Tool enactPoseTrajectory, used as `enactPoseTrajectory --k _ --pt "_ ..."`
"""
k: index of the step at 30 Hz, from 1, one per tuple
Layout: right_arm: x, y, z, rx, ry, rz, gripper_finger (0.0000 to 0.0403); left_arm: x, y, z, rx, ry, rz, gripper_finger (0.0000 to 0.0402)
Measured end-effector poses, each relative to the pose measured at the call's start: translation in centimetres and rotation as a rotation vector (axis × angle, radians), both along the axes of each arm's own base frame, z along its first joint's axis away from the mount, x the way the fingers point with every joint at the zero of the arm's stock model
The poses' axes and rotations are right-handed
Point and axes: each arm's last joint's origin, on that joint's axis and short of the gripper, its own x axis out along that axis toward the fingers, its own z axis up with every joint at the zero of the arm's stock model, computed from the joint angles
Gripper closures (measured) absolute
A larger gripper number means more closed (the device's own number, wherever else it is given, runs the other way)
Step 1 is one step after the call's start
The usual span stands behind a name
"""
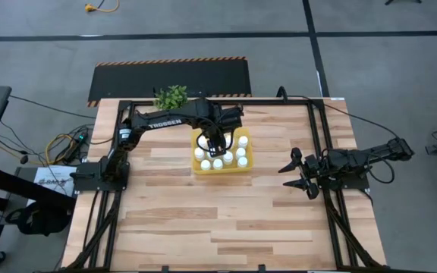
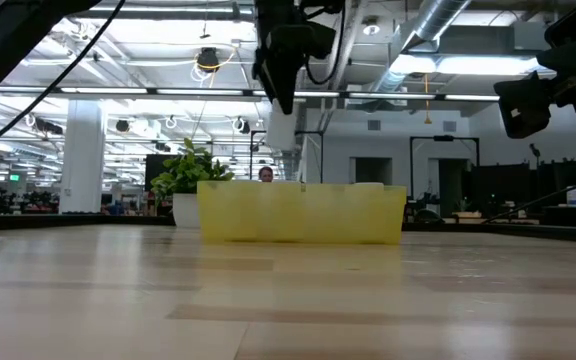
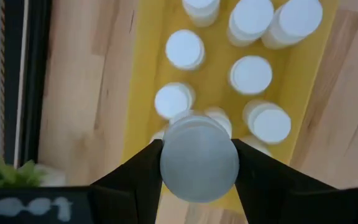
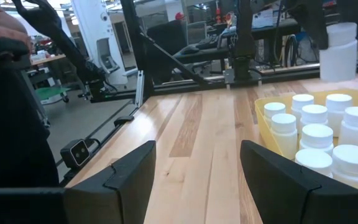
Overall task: Pick and place pill bottles into a basket
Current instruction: Put the white medicine bottle into the yellow bin
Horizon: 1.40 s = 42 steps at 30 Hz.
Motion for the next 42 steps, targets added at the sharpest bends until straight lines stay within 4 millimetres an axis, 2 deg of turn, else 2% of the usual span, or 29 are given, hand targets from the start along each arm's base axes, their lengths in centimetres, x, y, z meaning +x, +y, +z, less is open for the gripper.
enactPoseTrajectory --k 6,12,20,23,30,36,39,42 --pt "0.0 0.0 0.0 0.0 0.0 0.0 0.0177 -1.1 -0.2 1.7 0.051 -0.025 0.017 0.0242" --pt "0.0 0.0 0.0 0.0 0.0 0.0 0.0177 -1.5 -0.3 2.5 0.073 -0.044 0.01 0.0242" --pt "0.0 0.0 0.0 0.0 0.0 0.0 0.0177 -3.1 0.9 5.5 0.079 -0.162 -0.066 0.0242" --pt "0.0 0.0 0.0 0.0 0.0 0.0 0.0177 -4.4 1.7 6.9 0.052 -0.201 -0.07 0.0242" --pt "0.0 0.0 0.0 0.0 0.0 0.0 0.0177 -10.2 2.5 11.7 0.028 -0.309 -0.01 0.0242" --pt "0.0 0.0 0.0 0.0 0.0 0.0 0.0177 -16.1 1.3 15.6 0.058 -0.406 0.092 0.0242" --pt "0.0 0.0 0.0 0.0 0.0 0.0 0.0177 -19.1 0.1 16.0 0.052 -0.478 0.15 0.0242" --pt "0.0 0.0 0.0 0.0 0.0 0.0 0.0177 -21.6 -1.1 14.9 0.063 -0.574 0.206 0.0242"
